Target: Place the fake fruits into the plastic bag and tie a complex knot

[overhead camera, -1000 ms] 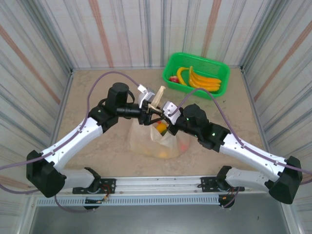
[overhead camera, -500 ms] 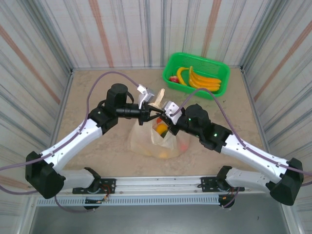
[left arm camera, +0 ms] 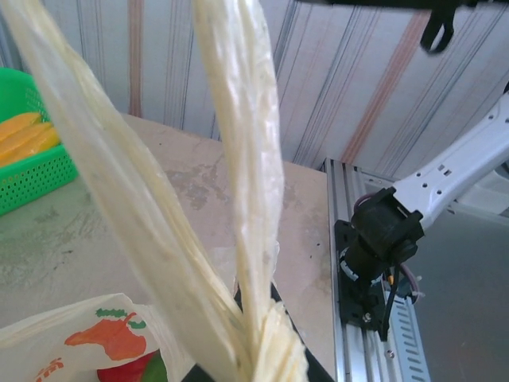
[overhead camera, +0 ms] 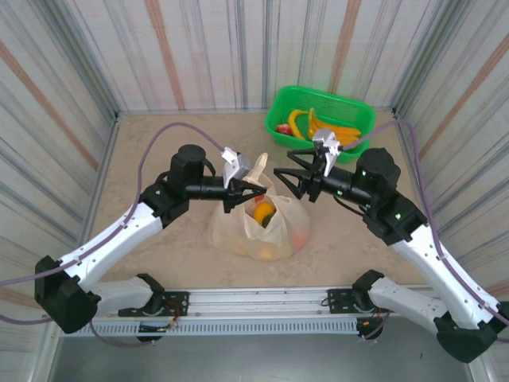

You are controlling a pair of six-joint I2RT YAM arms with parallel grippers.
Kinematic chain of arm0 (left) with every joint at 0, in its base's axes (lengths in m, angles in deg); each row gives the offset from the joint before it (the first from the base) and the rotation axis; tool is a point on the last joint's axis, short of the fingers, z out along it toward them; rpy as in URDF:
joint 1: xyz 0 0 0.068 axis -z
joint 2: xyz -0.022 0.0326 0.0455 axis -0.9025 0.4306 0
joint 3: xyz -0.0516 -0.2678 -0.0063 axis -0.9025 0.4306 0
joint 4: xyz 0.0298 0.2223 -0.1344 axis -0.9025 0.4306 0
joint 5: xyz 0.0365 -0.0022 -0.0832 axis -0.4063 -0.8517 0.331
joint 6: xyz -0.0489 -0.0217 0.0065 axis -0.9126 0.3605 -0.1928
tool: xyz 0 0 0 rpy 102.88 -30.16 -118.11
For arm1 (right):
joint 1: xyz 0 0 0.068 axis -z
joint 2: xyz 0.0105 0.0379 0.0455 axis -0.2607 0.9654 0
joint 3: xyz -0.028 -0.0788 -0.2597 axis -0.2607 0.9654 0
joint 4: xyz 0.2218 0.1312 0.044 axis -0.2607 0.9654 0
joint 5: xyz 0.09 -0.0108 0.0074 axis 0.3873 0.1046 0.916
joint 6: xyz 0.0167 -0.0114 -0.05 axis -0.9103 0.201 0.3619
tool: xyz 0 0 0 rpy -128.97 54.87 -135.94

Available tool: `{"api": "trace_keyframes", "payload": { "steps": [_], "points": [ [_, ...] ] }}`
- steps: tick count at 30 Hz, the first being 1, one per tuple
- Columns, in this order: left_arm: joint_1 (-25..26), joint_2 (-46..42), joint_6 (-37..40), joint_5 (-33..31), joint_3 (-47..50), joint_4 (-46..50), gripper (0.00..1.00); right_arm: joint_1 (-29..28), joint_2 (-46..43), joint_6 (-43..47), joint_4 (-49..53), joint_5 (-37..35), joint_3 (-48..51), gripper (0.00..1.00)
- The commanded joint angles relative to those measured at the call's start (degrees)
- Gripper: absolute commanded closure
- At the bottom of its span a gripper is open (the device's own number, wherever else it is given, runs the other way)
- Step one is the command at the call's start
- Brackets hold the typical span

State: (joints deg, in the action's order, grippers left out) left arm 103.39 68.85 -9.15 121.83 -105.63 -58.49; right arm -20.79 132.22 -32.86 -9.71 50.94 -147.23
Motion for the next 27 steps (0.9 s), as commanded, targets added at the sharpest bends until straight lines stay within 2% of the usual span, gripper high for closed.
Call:
{"api": "trace_keyframes", "payload": {
  "steps": [1, 5, 8, 12, 17, 21, 23, 27],
  "points": [
    [0.65, -1.08, 4.56, -1.4, -0.08, 0.84, 1.0, 2.48, 3.79, -15.65, 4.4, 8.1, -4.27, 0.3],
    [1.48, -1.91, 6.68, -3.03, 0.2, 1.29, 1.0, 6.39, 10.77, -24.78, 9.82, 14.58, -9.84, 0.3],
    [2.14, -2.16, 8.14, -4.19, 0.04, 2.27, 1.0, 6.64, 15.47, -25.38, 16.75, 17.93, -14.76, 0.31],
    [2.37, -1.97, 8.91, -4.85, -0.46, 3.36, 1.0, 6.28, 18.15, -26.21, 18.96, 21.42, -16.33, 0.36],
    [2.33, -1.29, 9.02, -5.82, -1.3, 5.0, 1.0, 5.45, 18.88, -25.96, 20.13, 23.47, -16.31, 0.7],
    [1.72, -0.44, 7.91, -6.22, -2.02, 5.84, 1.0, 5.39, 16.73, -25.47, 20.62, 23.07, -15.11, 0.94],
    [1.29, -0.24, 7.08, -6.01, -2.06, 5.57, 1.0, 5.45, 15.14, -25.55, 20.02, 22.95, -14.3, 1.0],
    [1.01, -0.31, 6.21, -5.35, -1.55, 4.44, 1.0, 5.67, 13.36, -24.58, 21.56, 21.99, -14.22, 1.0]
  ]
}}
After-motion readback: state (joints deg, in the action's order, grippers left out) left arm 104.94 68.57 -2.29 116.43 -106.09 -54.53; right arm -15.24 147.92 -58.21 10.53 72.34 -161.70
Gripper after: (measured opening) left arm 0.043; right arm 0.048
